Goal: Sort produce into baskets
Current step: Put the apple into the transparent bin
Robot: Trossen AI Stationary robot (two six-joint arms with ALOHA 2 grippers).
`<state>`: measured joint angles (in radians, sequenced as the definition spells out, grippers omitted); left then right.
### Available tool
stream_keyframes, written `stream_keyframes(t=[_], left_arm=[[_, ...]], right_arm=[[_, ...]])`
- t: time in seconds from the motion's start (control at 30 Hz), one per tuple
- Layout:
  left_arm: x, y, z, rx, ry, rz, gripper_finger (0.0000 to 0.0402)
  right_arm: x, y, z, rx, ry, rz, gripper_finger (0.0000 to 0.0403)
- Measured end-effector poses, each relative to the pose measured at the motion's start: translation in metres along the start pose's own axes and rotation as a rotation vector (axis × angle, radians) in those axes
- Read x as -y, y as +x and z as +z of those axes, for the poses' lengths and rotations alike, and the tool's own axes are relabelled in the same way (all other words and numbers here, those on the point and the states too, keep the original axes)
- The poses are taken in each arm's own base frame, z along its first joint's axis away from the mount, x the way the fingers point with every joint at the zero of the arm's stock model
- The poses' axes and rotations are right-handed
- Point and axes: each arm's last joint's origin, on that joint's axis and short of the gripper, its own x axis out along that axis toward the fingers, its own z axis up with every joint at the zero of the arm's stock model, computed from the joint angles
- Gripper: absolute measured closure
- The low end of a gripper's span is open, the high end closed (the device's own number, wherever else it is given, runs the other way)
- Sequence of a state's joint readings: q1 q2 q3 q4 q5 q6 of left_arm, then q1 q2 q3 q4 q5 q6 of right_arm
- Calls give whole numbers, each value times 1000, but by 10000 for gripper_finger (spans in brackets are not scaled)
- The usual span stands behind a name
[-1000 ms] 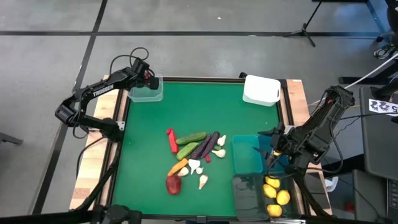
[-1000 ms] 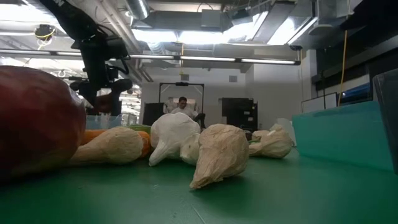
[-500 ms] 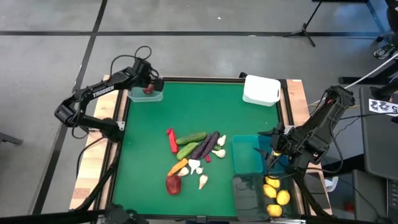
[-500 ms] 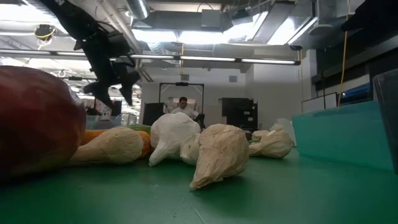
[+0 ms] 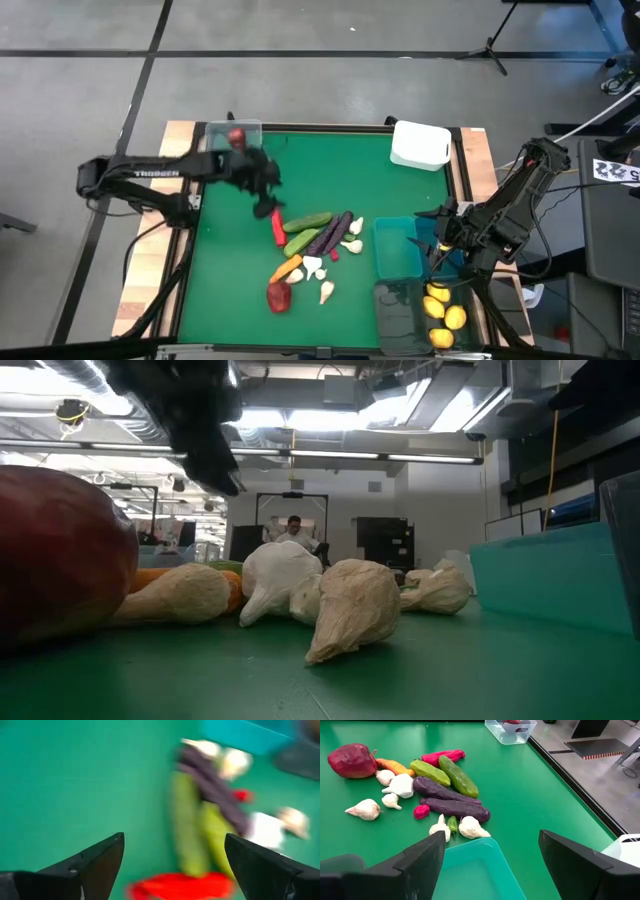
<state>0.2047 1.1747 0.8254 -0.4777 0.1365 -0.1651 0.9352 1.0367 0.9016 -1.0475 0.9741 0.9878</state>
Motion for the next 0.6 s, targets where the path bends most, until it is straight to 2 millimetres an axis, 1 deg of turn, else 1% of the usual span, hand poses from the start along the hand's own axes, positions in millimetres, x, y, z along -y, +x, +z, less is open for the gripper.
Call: stream_keyframes(t=[0.03,0.1,0.2,0.3,0.47,0.53,0.6], left_arm=[[15,2,-3,-9,1,-24,61],[40,4,-10,-22,-75,-24,61],[72,4,-24,-33,-235,0,61],[101,0,-39,-43,-375,-31,61],[140,-11,-61,-26,-547,-56,61],[152,-12,-65,-21,-645,-62,61],[161,-9,-69,-62,-741,-57,61]], right_arm=[[0,0,0,0,0,0,84],[0,0,0,0,0,0,84],[0,0,0,-1,2,1,84],[0,0,-1,-21,-2,14,84],[-1,0,-1,-37,-22,25,84],[-1,0,-1,-38,-26,25,84],[-1,0,-1,-46,-27,31,84]])
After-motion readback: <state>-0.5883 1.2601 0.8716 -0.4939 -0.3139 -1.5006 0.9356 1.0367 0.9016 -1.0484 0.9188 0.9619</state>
